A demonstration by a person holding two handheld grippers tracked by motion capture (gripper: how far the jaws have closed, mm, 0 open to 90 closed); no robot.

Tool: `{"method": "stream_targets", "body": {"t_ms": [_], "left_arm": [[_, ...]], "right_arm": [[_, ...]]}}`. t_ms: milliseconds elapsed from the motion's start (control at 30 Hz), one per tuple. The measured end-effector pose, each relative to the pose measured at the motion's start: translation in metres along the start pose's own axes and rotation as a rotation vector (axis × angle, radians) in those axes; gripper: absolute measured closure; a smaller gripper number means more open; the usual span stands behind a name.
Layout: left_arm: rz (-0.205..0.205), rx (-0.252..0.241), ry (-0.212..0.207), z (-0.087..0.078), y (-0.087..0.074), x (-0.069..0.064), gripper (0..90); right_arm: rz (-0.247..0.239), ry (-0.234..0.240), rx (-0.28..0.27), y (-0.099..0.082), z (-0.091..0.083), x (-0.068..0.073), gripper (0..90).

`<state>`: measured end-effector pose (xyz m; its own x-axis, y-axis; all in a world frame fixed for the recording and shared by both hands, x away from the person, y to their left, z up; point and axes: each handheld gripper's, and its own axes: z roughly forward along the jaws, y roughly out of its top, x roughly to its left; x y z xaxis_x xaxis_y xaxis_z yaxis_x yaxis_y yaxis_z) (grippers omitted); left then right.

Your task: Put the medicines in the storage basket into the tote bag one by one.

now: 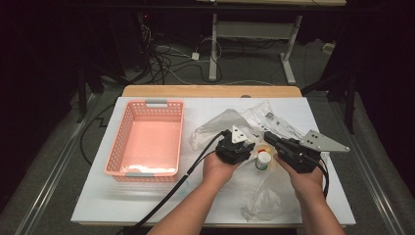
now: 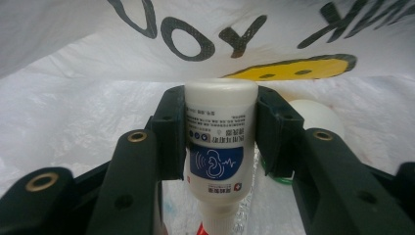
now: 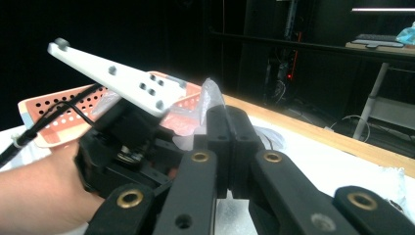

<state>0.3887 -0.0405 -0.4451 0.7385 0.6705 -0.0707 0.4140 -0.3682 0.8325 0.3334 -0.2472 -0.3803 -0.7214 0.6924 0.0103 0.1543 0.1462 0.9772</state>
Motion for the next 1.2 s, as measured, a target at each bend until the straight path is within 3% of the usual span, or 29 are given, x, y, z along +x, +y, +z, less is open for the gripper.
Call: {"method": "stream_targets", "body": {"t_ms": [233, 300, 333, 533, 667, 767, 833, 1000, 1200], "left_arm": [[-0.046, -0.003, 0.019, 0.015, 0.004, 0.005, 56.5], [-0.061, -0.012, 0.015, 0.013, 0.005, 0.007, 46.1], [-0.049, -0.011, 0.011, 0.012, 0.005, 0.006, 44.1], [-0.033, -0.015, -0.040, -0.011, -0.006, 0.002, 41.1], [-0.034, 0.000, -0.100, -0.029, -0.020, 0.000, 39.4], [-0.028, -0.001, -0.117, -0.042, -0.034, -0.002, 39.4], [-0.017, 0.011, -0.119, -0.049, -0.042, -0.002, 39.3], [-0.055, 0.051, -0.094, -0.065, -0.063, 0.000, 37.0], [-0.038, 0.110, -0.082, -0.080, -0.083, -0.004, 32.7]], "right_arm": [[0.000, -0.003, -0.007, 0.000, -0.002, -0.001, 90.0], [0.000, -0.002, -0.003, 0.000, -0.002, -0.002, 90.0], [0.000, -0.002, -0.003, -0.001, -0.002, -0.002, 90.0], [0.003, -0.003, -0.003, 0.000, -0.002, 0.000, 90.0], [-0.014, -0.001, -0.002, 0.000, -0.001, 0.000, 90.0], [-0.015, -0.001, 0.008, 0.000, 0.000, 0.002, 90.0], [-0.016, -0.002, 0.009, -0.001, 0.001, 0.003, 90.0], [-0.025, 0.000, 0.022, -0.002, 0.002, 0.005, 90.0], [-0.030, 0.003, 0.033, -0.003, 0.004, 0.006, 90.0]]}}
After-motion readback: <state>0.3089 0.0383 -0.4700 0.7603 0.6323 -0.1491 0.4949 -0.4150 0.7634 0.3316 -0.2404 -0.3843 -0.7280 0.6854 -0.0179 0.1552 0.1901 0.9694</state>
